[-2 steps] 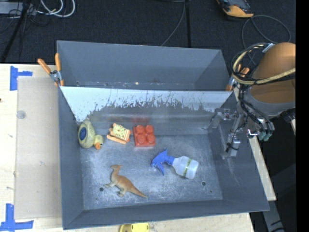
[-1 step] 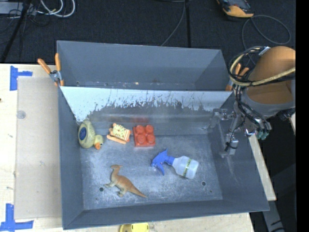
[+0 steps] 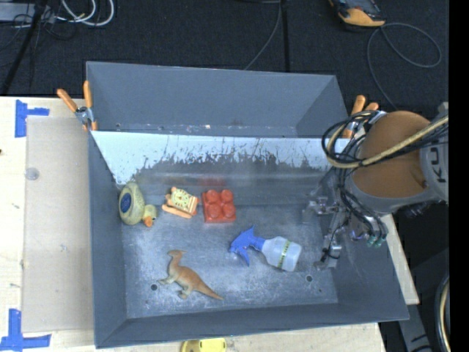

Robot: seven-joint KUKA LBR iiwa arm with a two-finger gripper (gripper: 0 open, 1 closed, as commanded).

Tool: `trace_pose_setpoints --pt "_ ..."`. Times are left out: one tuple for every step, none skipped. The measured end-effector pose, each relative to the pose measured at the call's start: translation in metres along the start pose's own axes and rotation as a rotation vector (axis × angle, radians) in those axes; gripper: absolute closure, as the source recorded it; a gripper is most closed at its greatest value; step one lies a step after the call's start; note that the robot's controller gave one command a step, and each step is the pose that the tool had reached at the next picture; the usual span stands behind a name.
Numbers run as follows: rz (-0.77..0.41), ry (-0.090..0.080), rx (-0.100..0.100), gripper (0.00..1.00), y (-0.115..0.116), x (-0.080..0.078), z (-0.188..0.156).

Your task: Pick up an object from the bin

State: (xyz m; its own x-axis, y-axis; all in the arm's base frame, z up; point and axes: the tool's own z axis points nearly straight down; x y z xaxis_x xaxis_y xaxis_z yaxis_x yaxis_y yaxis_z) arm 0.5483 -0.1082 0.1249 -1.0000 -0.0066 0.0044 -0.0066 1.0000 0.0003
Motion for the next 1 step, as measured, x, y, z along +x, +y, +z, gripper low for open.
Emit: trace_pose_setpoints --pt "-0.01 0.002 -0.001 0.0 0.0428 0.0056 0.0359"
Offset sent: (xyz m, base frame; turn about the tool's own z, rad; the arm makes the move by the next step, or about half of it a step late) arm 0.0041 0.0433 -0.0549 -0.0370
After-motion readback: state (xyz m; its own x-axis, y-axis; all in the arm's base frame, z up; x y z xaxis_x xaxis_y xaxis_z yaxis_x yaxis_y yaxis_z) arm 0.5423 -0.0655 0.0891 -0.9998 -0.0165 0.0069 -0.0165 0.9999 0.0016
